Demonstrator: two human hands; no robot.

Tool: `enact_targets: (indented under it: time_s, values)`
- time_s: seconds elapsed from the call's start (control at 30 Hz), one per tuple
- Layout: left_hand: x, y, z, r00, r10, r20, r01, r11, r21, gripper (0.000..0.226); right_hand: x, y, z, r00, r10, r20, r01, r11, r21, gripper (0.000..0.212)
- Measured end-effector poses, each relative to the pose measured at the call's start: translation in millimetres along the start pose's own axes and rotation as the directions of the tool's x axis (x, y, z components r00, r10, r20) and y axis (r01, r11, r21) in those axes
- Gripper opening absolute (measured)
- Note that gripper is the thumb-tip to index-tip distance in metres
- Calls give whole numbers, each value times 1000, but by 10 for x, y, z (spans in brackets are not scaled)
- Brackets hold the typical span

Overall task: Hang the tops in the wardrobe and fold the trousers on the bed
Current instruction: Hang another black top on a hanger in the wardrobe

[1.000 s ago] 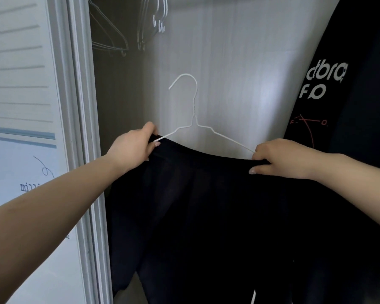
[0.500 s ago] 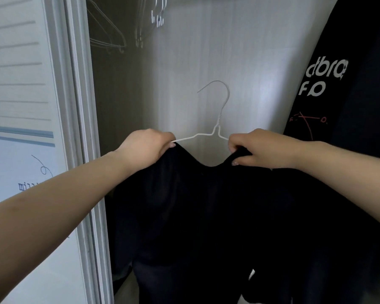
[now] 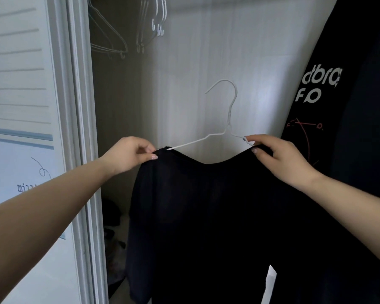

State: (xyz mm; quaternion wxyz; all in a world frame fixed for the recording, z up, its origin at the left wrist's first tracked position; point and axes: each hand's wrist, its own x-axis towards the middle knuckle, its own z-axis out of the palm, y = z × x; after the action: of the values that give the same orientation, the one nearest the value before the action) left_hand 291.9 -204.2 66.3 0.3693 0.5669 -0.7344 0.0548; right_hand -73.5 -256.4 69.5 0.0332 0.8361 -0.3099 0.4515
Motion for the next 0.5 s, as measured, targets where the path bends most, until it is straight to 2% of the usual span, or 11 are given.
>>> enact_targets:
  time_s: [0.13, 0.2, 0.27, 0.3, 0.33, 0.4, 0.5]
  values:
    - [-13, 11, -10, 996, 67, 61, -67, 998, 7, 11, -75, 52, -101, 995, -66, 77, 75, 990, -120, 39]
    - [26, 40, -78, 997, 52, -48, -57, 994, -97, 13, -130, 66, -123, 981, -114, 158, 141, 975, -174, 36]
    - [101, 89, -207, 980, -21, -197, -28, 970, -242, 14, -210, 55, -90, 960, -134, 247, 181, 967, -178, 35]
    - [131, 107, -263, 974, -57, -220, -12, 953, -302, 14, -247, 49, -63, 955, -135, 265, 181, 970, -159, 35]
    - [146, 122, -288, 977, -79, -198, 7, 940, -341, 14, -274, 46, -41, 954, -133, 269, 176, 974, -144, 35]
    - [111, 172, -226, 995, -89, -45, 68, 933, -353, 13, -291, 42, -11, 957, -127, 259, 164, 978, -128, 36]
    - [-38, 227, 64, 974, -51, 221, 101, 970, -221, 10, -256, 33, -7, 970, -117, 213, 144, 983, -114, 36]
